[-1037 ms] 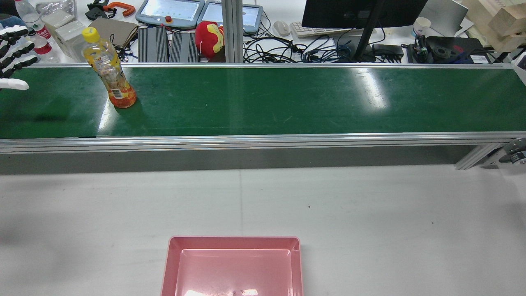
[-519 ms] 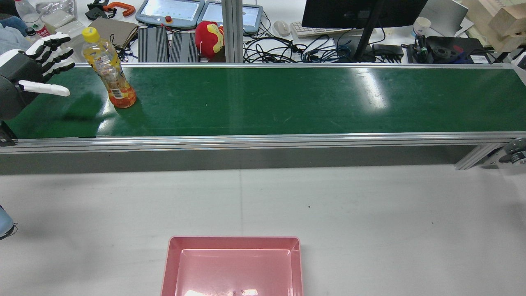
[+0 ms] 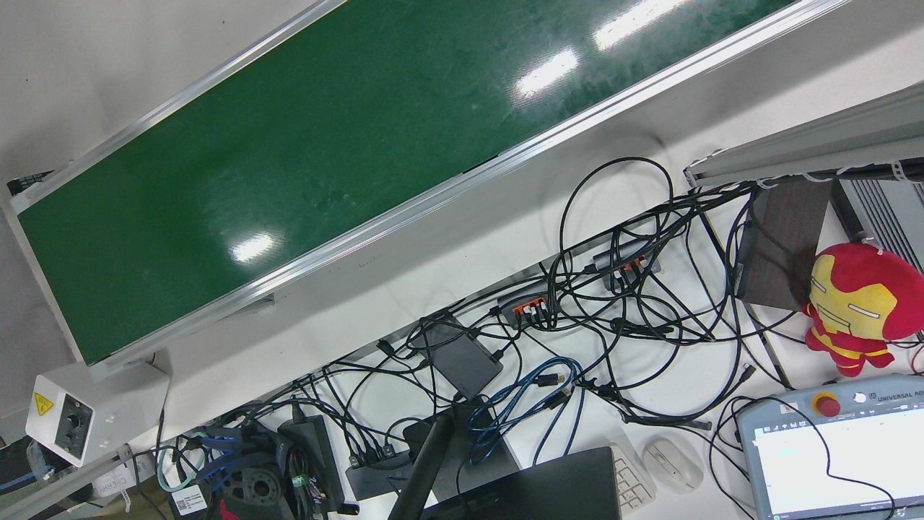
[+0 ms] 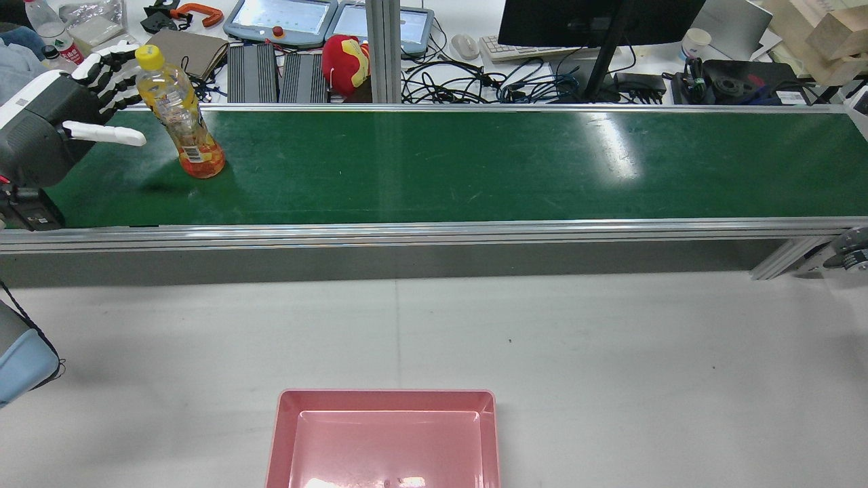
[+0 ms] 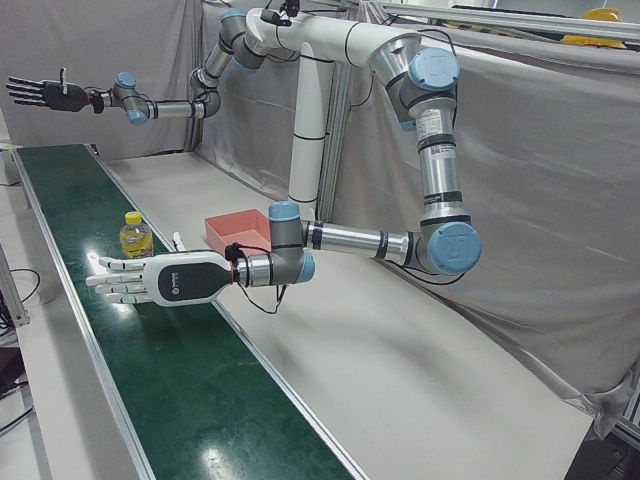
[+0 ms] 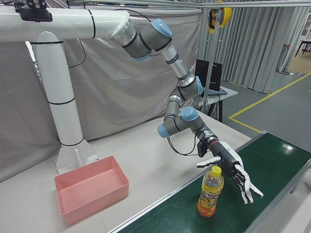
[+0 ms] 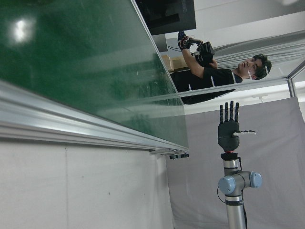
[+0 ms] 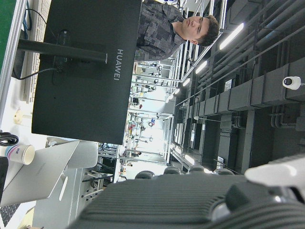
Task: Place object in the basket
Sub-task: 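Move the left hand along the conveyor toward the yellow-capped juice bottle, then close the left hand fingers around the juice bottle, then lift the bottle off the conveyor with the left hand toward the robot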
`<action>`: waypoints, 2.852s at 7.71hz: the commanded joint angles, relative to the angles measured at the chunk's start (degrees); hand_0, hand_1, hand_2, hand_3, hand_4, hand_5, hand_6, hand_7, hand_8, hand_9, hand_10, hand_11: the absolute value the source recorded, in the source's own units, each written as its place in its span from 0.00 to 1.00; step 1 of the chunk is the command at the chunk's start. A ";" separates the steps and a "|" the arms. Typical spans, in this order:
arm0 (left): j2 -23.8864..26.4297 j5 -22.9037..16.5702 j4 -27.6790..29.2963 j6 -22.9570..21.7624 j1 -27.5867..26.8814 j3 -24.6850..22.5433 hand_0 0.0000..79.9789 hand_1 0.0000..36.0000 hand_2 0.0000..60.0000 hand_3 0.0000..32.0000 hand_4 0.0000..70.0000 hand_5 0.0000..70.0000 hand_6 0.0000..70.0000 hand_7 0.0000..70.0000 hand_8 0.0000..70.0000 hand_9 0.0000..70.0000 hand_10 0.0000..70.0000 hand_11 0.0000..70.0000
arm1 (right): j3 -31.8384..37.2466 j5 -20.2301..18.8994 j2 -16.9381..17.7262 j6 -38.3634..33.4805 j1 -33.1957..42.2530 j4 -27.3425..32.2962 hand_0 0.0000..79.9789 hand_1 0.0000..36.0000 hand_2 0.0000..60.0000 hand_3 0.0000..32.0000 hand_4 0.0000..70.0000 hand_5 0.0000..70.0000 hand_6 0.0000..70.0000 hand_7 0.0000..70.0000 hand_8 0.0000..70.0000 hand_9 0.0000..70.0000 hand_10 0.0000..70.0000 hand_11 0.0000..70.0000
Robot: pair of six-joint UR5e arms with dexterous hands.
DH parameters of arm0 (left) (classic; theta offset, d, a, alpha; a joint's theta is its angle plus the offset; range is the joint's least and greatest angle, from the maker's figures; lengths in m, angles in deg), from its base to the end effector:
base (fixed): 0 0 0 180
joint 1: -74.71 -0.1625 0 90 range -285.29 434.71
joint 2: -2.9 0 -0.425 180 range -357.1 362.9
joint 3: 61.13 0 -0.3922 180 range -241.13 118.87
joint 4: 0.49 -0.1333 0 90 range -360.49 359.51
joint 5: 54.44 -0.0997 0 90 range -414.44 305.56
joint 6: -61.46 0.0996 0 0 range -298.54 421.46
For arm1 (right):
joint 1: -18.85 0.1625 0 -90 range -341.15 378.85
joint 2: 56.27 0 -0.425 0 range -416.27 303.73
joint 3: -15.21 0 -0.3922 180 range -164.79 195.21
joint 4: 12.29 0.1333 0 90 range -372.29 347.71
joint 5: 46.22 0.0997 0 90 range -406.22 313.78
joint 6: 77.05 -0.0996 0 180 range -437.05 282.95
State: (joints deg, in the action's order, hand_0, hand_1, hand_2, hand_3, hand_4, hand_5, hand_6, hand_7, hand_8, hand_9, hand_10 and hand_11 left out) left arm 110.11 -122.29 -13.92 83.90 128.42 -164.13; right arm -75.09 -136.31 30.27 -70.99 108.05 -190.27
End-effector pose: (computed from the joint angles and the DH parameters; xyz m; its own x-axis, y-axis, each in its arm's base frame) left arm 0.2066 -0.5701 0.4400 -0.9527 -0.1489 -0.2649 0.2086 0.3133 -0.9265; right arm 0.1258 -0.5279 0.6502 -0.9944 0.0048 0.1052 -0.1042 0.1018 -0.9893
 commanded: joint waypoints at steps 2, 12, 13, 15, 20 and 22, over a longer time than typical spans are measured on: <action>1.96 3.00 -1.50 -0.02 -4.40 0.26 0.69 0.46 0.00 0.03 0.00 0.39 0.00 0.02 0.12 0.15 0.11 0.19 | -0.14 0.00 0.03 0.00 0.00 0.00 0.00 0.00 0.00 0.00 0.00 0.00 0.00 0.00 0.00 0.00 0.00 0.00; 8.46 2.82 -3.17 -5.72 -3.70 5.62 0.70 0.52 0.00 0.00 0.06 0.55 0.00 0.05 0.17 0.22 0.18 0.29 | -0.31 0.00 0.03 0.00 0.09 0.00 0.00 0.00 0.00 0.00 0.00 0.00 0.00 0.00 0.00 0.00 0.00 0.00; 8.38 2.82 -3.61 -6.17 -3.53 5.62 0.73 0.64 0.22 0.00 0.24 0.71 0.05 0.10 0.23 0.30 0.30 0.47 | -0.31 0.00 0.03 0.00 0.09 0.00 0.00 0.00 0.00 0.00 0.00 0.00 0.00 0.00 0.00 0.00 0.00 0.00; 8.46 2.56 -5.97 -6.18 -3.70 4.49 0.77 0.69 0.64 0.00 0.64 1.00 0.48 0.42 0.63 0.80 0.73 1.00 | -0.31 0.00 0.03 -0.09 0.09 0.00 0.00 0.00 0.00 0.00 0.00 0.00 0.00 0.00 0.00 0.00 0.00 0.00; 8.55 2.03 -14.75 -5.83 -4.31 -6.73 0.64 0.58 1.00 0.00 0.70 1.00 0.96 0.90 1.00 1.00 1.00 1.00 | -0.31 0.00 0.03 0.00 0.09 0.00 0.00 0.00 0.00 0.00 0.00 0.00 0.00 0.00 0.00 0.00 0.00 0.00; 10.21 -1.82 -22.56 -5.39 -9.20 -15.17 0.64 0.57 1.00 0.00 0.69 1.00 0.97 0.91 1.00 1.00 1.00 1.00 | -0.31 0.00 0.03 -0.09 0.09 0.00 0.00 0.00 0.00 0.00 0.00 0.00 0.00 0.00 0.00 0.00 0.00 0.00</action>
State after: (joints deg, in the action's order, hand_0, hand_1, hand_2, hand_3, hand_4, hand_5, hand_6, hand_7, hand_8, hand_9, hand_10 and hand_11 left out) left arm 118.98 -121.02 -29.31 78.11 123.51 -171.17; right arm -75.40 -136.31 30.30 -71.04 108.14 -190.27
